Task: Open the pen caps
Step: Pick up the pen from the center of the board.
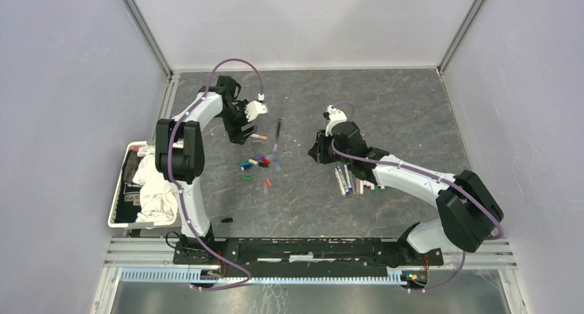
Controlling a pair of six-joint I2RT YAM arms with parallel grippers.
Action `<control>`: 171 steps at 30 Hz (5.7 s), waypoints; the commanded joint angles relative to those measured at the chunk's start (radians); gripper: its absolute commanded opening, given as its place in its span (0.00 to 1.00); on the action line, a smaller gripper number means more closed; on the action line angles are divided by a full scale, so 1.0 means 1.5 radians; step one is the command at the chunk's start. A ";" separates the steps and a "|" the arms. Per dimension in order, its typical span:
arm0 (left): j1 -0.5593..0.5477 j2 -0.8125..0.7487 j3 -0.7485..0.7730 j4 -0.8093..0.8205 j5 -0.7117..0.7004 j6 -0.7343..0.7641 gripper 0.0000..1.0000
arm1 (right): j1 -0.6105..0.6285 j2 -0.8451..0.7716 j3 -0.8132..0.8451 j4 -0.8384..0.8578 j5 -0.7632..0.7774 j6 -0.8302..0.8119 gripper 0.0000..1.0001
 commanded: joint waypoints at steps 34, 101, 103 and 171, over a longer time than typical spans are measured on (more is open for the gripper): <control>-0.019 -0.027 -0.078 0.056 0.012 -0.183 0.02 | -0.014 -0.068 -0.075 0.109 -0.078 0.062 0.15; -0.064 -0.353 -0.031 -0.346 0.502 -0.031 0.80 | -0.025 -0.039 0.090 0.050 -0.404 0.031 0.00; -0.065 -0.360 -0.014 -0.362 0.439 0.061 0.81 | -0.021 -0.023 0.091 -0.005 -0.490 0.017 0.00; -0.384 -0.605 -0.270 -0.050 -0.047 0.260 0.02 | 0.048 0.100 0.120 0.140 -0.601 0.185 0.46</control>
